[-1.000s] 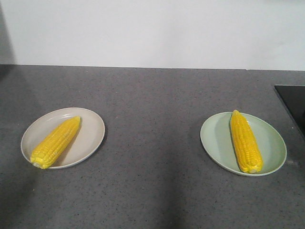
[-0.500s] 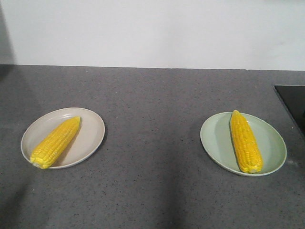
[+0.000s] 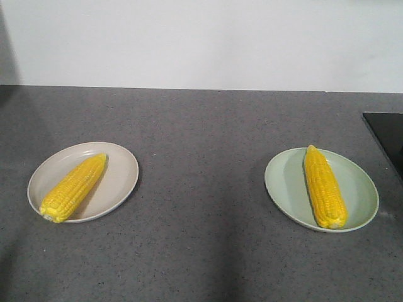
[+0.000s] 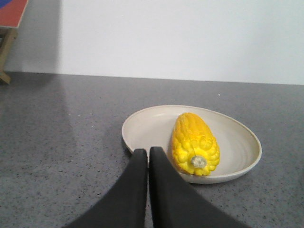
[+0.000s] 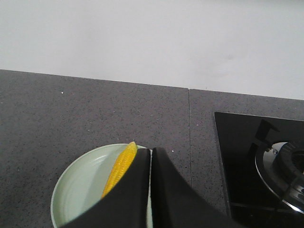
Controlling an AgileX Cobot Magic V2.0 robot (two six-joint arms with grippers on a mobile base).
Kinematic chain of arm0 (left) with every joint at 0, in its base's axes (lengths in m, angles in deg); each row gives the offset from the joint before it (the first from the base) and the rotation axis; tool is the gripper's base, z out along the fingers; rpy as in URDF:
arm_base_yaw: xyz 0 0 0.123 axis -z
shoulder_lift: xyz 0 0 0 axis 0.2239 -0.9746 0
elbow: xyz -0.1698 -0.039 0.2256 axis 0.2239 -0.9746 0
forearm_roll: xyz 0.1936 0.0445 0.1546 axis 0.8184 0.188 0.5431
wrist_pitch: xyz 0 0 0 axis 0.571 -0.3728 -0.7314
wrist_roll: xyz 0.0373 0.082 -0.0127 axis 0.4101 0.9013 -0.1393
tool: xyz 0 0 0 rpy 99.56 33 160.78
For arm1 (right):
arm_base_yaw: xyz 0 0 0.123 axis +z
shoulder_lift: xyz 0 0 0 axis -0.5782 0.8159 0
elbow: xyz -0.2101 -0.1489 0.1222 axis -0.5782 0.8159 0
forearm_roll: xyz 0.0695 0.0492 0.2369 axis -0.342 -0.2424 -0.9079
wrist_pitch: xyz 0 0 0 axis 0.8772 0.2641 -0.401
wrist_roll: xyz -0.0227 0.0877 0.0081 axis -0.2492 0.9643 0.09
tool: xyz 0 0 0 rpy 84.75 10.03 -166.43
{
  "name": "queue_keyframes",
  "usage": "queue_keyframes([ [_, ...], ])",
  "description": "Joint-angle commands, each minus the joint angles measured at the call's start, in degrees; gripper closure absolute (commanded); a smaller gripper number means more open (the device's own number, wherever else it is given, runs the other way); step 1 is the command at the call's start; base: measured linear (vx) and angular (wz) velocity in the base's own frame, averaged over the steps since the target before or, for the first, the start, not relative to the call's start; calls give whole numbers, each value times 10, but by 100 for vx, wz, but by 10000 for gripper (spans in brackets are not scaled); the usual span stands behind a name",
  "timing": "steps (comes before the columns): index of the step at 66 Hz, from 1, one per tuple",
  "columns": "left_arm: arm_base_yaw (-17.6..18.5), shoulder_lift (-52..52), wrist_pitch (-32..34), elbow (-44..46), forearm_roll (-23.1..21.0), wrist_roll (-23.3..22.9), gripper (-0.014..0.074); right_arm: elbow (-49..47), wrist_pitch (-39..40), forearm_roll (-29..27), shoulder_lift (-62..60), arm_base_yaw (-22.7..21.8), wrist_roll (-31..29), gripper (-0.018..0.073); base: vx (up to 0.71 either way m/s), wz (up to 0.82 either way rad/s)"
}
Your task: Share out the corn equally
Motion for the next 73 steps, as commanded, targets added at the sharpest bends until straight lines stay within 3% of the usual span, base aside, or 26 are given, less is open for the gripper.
queue_keyframes([
  [1, -7, 27, 10, -10, -5, -5, 602, -13, 42, 3, 1, -1, 0, 564, 0, 0],
  [13, -9, 83, -33, -15, -5, -5, 602, -13, 42, 3, 1, -1, 0, 564, 0, 0],
  [48, -9, 78, -37, -15, -1, -15, 602, -13, 38, 3, 1, -1, 0, 564, 0, 0],
  [57, -9, 78, -39, -15, 56, -63, 602, -13, 39, 3, 1, -1, 0, 564, 0, 0],
  [66, -9, 78, -38, -15, 118, -138, 602, -13, 39, 3, 1, -1, 0, 564, 0, 0],
  [73, -9, 78, -38, -15, 128, -145, 602, -13, 39, 3, 1, -1, 0, 564, 0, 0],
])
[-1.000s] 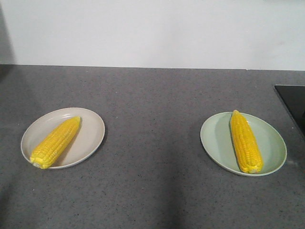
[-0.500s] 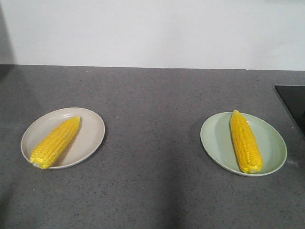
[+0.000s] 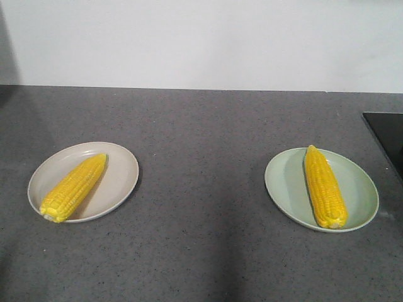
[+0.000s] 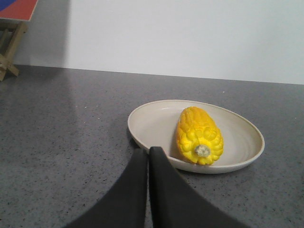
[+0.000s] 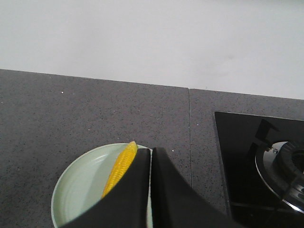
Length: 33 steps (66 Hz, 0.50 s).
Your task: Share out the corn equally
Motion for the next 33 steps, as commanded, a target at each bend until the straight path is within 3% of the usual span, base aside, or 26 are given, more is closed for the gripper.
queue_keyframes([
  [1, -1, 14, 39, -15, 18, -21, 602, -14, 40, 3, 1, -1, 0, 564, 0, 0],
  [33, -1, 14, 32, -14, 14, -22, 602, -14, 39, 3, 1, -1, 0, 564, 0, 0],
])
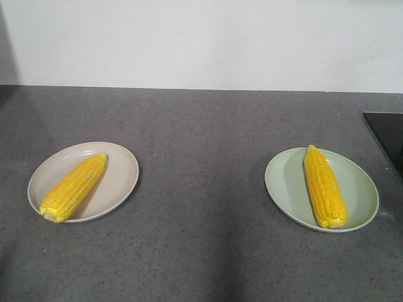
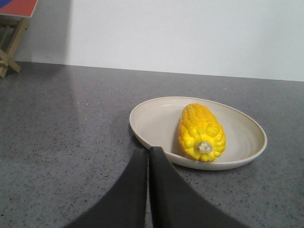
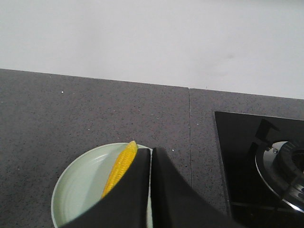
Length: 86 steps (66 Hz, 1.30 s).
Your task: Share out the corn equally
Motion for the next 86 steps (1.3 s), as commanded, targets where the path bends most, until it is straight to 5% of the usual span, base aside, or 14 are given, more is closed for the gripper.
queue_keyframes([
  [1, -1, 14, 40, -14, -2, -6, 602, -14, 40, 3, 1, -1, 0, 564, 0, 0],
  [86, -1, 14, 40, -14, -2, -6, 602, -5, 8, 5, -12, -1, 0, 564, 0, 0],
])
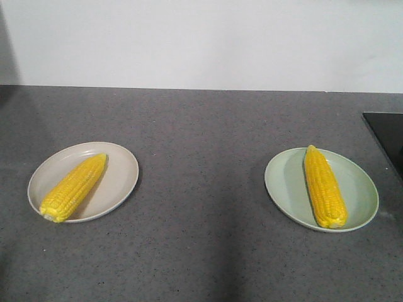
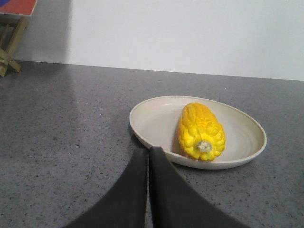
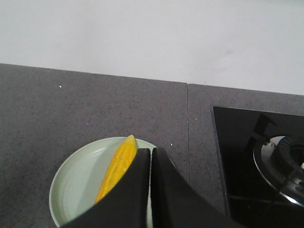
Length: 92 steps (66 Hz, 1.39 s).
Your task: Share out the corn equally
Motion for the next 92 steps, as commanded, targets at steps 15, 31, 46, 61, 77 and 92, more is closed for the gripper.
queue_keyframes([
  [15, -1, 14, 41, -14, -2, -6, 602, 137, 116, 1, -104, -1, 0, 564, 0, 0],
  [31, -1, 14, 41, -14, -2, -6, 602, 302, 205, 2, -215, -1, 0, 564, 0, 0],
  [46, -1, 14, 41, -14, -2, -6, 602, 397, 280, 2, -282, -1, 0, 564, 0, 0],
  [61, -1, 14, 41, -14, -2, -6, 602, 452, 294, 1, -343, -1, 7, 564, 0, 0],
  [77, -1, 14, 41, -14, -2, -6, 602, 452, 269, 2, -371, -1, 7, 564, 0, 0],
  [92, -1, 14, 41, -14, -2, -6, 602, 452, 268, 2, -371, -1, 7, 564, 0, 0],
])
